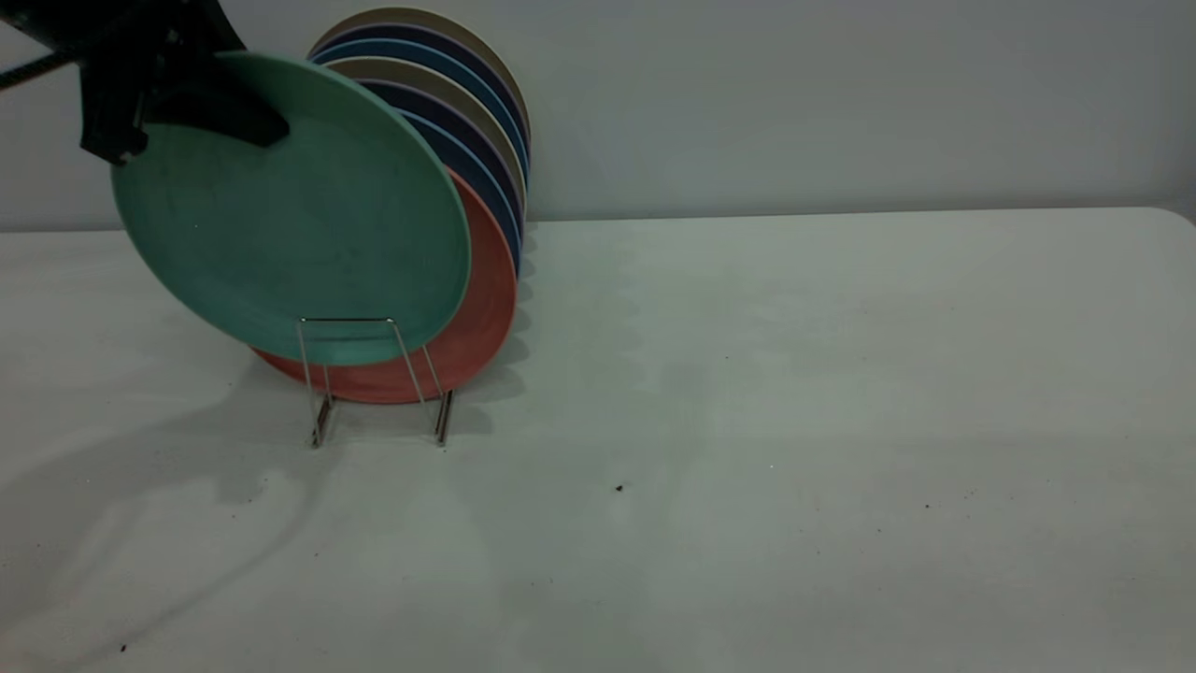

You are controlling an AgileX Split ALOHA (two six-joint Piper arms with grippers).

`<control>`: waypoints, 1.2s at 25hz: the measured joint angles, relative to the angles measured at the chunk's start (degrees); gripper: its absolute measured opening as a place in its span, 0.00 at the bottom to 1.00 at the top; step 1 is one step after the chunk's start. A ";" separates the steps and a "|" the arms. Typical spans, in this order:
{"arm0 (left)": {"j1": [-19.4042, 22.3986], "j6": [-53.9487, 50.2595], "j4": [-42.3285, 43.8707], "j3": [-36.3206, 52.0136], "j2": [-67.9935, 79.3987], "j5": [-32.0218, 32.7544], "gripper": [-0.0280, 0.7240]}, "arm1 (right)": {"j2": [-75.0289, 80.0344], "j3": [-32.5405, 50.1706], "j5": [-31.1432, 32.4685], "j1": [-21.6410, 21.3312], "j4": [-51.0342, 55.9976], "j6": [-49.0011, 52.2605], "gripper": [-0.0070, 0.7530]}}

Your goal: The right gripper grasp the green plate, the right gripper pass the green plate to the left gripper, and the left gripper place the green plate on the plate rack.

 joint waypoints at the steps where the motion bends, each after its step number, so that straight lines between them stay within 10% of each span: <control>1: 0.00 0.00 -0.06 0.00 0.30 0.00 0.20 | -0.05 0.00 0.00 0.00 -0.38 0.00 0.60; 8: 0.00 0.00 -0.36 0.00 1.50 -0.17 0.23 | -0.05 0.00 0.00 0.00 -1.04 0.19 0.60; 20: 0.00 -6.88 -0.37 0.00 0.90 -0.07 0.68 | -0.05 0.00 0.05 0.00 -3.81 0.51 0.60; 30: 0.00 -24.22 8.68 0.00 -9.04 4.48 0.71 | -2.12 0.00 0.11 0.66 -10.21 5.99 0.60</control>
